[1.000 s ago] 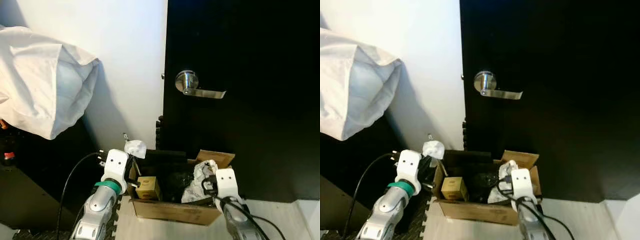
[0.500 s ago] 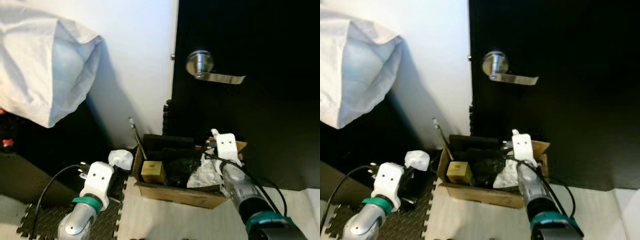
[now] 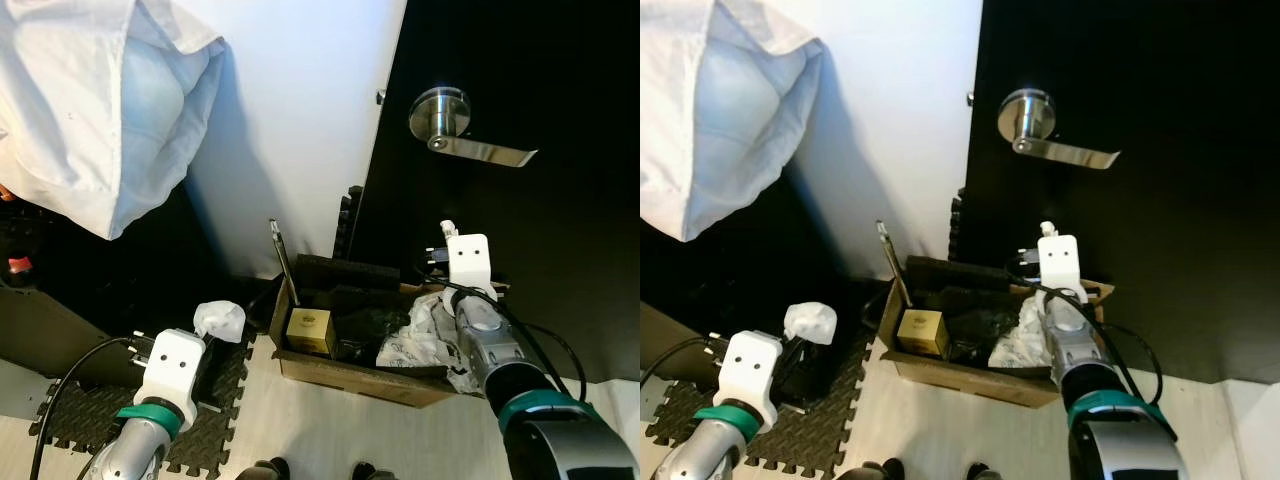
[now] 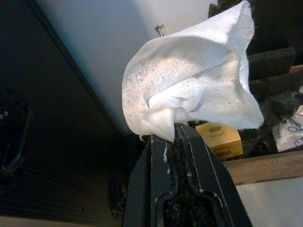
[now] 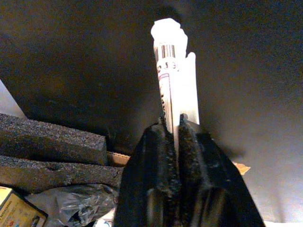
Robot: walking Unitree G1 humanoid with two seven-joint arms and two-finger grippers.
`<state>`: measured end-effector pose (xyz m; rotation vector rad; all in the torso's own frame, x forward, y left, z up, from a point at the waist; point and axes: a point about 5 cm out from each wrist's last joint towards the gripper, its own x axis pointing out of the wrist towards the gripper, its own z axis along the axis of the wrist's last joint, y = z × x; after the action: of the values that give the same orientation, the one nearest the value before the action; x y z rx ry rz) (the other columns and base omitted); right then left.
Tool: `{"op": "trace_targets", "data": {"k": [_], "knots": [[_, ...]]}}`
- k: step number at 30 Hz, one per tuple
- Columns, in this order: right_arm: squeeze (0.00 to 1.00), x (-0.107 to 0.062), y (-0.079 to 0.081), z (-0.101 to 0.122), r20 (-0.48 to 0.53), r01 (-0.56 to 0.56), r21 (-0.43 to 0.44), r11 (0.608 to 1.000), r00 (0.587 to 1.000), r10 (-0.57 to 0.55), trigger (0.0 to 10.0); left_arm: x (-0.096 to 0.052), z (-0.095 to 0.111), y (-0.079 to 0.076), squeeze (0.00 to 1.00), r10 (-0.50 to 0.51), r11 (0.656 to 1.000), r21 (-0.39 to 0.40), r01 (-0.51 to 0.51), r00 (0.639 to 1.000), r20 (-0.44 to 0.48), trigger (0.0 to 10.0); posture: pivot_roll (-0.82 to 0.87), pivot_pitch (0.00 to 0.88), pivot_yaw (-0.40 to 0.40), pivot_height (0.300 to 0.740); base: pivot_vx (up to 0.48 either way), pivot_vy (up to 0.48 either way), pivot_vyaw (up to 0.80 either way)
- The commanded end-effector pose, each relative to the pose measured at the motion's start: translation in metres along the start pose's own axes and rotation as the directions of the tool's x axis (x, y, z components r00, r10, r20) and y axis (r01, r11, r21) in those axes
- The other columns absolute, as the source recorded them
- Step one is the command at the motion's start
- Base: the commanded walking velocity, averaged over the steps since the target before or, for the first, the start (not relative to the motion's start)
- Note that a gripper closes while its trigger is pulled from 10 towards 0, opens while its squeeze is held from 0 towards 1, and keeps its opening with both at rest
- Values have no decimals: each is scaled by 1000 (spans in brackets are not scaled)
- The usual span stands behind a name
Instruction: Clean up the room
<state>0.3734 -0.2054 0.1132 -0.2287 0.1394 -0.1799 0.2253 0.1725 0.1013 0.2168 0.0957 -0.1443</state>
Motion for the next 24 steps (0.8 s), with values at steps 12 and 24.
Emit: {"op": "trace_targets", "data": {"k": [12,24], "knots": [[0,-2,-8,-8,0,66,-70,995,998,-66,10000,5,0,-5,0,-28,1000,-6,28,999,-24,10000,204,197,115,740,0,0,0],[0,-21,-3,-44,-43,-49,-64,997,998,46,10000,40,0,-24,0,-110,992,-61,110,994,-10,10000,95,119,92,740,0,0,0]]}}
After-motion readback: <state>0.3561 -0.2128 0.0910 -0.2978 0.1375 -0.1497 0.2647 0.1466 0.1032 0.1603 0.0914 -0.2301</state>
